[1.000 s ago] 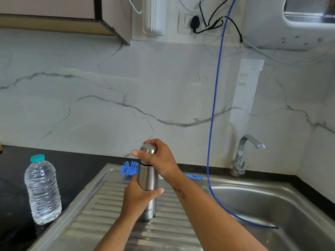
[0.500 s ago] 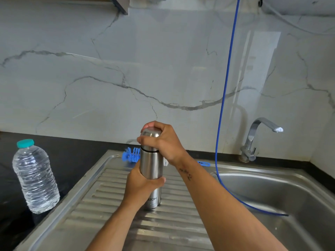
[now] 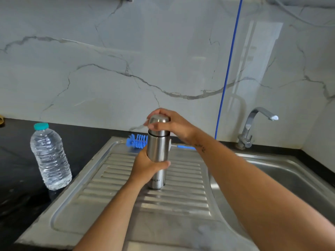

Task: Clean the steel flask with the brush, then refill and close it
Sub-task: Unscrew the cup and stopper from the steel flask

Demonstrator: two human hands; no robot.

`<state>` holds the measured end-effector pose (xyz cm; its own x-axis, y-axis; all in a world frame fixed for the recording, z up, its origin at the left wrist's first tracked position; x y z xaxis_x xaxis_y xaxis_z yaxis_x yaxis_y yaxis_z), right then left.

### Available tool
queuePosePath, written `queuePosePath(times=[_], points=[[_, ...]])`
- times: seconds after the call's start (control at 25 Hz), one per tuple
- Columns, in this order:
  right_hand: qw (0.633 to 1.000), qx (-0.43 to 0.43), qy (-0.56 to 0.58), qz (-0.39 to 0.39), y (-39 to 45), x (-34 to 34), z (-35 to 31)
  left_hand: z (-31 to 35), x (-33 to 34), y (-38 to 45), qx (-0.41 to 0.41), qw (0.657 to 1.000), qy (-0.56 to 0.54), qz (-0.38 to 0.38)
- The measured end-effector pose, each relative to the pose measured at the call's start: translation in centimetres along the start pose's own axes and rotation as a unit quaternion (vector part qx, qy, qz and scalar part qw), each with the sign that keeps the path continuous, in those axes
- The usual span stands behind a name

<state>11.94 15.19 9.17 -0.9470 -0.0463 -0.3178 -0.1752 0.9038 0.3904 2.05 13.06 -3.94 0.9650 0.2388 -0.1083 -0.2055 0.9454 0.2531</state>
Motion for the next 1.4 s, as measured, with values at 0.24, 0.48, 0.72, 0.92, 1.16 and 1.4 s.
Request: queuePosePath(times=[0.24,0.48,0.72,0.92,1.16,1.4], points=[[0.855,-0.010,-0.515,0.054,-0.2,-1.7,-5.2,0.5,0.0,-0.2,0.010,1.000,0.001,0.002],[0.846,-0.063,-0.513,-0.133,0.1,0.2,-6.5,0.4,0.1,-0.3,0.016,1.000,0.004,-0.011],[0.804,-0.017,-0.585,-0.109,0.9,-0.8,-6.3,0.3,0.2,-0.1,0.013,1.000,-0.004,-0.015],[0.842,-0.003,-0.504,-0.191,0.3,0.0,-6.9,0.2,0.2,-0.2,0.015,1.000,-0.002,-0.011],[0.798,-0.023,-0.584,-0.144,1.4,-0.5,-6.8,0.3,0.3,-0.3,0.016,1.000,-0.005,-0.011],[0.798,-0.005,-0.582,-0.155,1.1,0.0,-6.5,0.2,0.3,-0.2,0.015,1.000,-0.010,-0.011]])
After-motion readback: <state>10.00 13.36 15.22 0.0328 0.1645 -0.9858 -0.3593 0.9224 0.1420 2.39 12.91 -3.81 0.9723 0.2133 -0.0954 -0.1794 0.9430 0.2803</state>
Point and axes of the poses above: each hand's wrist, its own y-axis towards the middle knuckle, its own x-axis out of the palm, z = x × y, the point moved 9 cm from there along y, towards the middle knuckle, and after that the axes turned 15 degrees about z, right-handed, at the moved point
